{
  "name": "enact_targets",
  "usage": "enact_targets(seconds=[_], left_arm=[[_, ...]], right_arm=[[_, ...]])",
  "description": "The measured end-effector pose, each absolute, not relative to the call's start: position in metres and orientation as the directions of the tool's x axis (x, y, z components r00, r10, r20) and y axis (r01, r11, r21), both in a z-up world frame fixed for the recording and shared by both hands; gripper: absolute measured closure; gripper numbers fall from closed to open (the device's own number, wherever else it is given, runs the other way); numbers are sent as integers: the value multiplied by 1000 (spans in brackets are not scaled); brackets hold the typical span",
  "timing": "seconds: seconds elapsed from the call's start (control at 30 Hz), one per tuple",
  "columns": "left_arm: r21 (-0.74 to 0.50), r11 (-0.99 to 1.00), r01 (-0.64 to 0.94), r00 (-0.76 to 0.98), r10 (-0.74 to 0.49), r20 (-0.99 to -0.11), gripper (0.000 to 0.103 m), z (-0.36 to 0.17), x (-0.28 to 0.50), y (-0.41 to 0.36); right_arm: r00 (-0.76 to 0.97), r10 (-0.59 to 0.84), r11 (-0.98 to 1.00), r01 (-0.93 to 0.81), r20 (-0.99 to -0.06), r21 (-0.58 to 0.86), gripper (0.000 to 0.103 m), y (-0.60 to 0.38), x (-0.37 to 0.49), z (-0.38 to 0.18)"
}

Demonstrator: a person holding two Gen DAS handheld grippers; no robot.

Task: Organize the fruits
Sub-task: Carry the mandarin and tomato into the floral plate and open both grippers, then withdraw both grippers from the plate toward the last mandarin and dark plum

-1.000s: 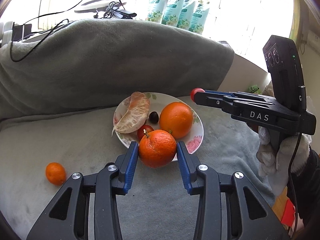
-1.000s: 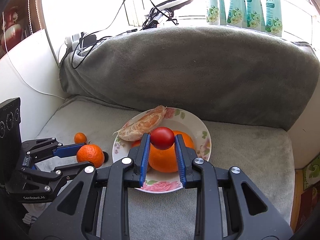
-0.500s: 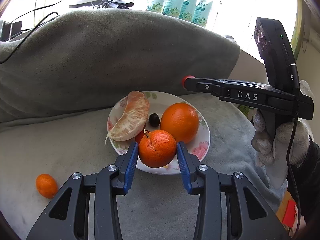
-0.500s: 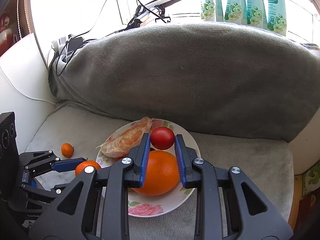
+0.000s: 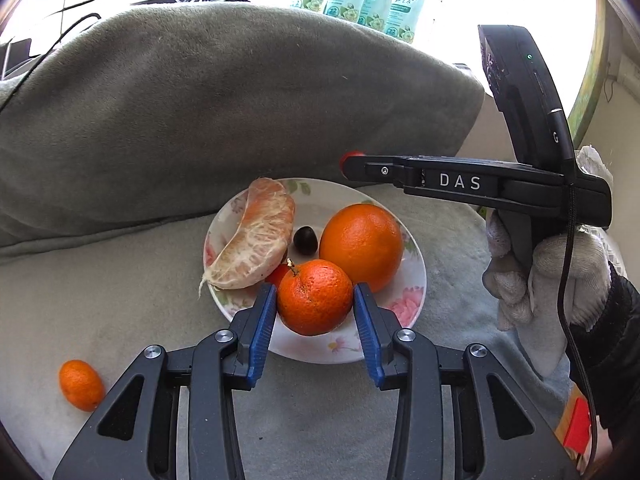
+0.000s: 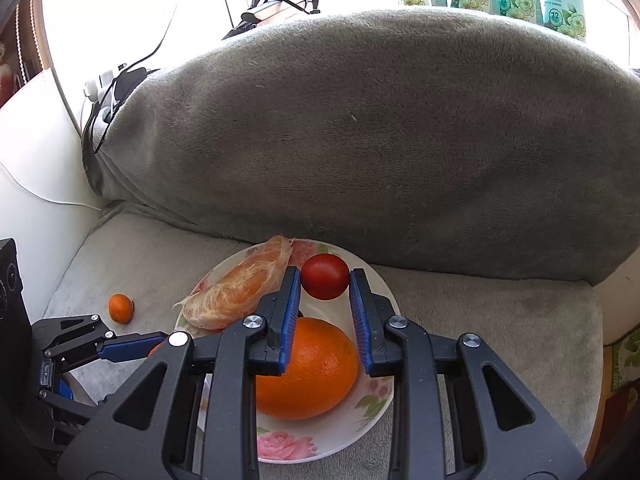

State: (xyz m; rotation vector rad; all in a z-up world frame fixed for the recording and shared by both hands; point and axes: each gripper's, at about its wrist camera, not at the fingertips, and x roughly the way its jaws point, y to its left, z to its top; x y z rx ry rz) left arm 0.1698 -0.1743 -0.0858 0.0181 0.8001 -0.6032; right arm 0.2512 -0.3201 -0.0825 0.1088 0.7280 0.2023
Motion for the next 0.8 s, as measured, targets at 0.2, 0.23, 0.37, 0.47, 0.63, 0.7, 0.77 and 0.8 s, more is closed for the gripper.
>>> enact_targets(seconds=[0.2,0.23,0.37,0.47,0.63,0.7,0.77,0.8], left_arm=[[-207,832,515,534,-500,-682,65,-89,172,-177],[-207,832,515,534,-500,-681,65,-89,172,-177],[-205,833,514,538,-500,-679,64,-87,170,-176],[-200,834,514,540,-496,-680,60,-87,170,-177],[-194,834,516,557,-499,-664,45,-81,169,-176],[-191,836,514,562,-496,-662,39,-81,168,-176],[-189,837,514,564,-496,-660,36,-81,168,-176],[-187,837,515,564,-495,-661,35,-80,167,-176]], right_arm=[[728,214,977,-143,-651,161,77,-317,253,-84],[727,214,977,-143,-653,161,77,-317,253,-85],[725,215,976,-148,-654,158,76,-315,254,-85],[729,212,977,-145,-650,157,62,-315,254,-84],[743,216,976,-145,-634,163,49,-315,252,-80],[746,212,977,-144,-632,157,40,-314,251,-78],[752,209,978,-143,-625,154,29,-314,250,-77],[755,209,978,-143,-622,155,27,-314,249,-76]])
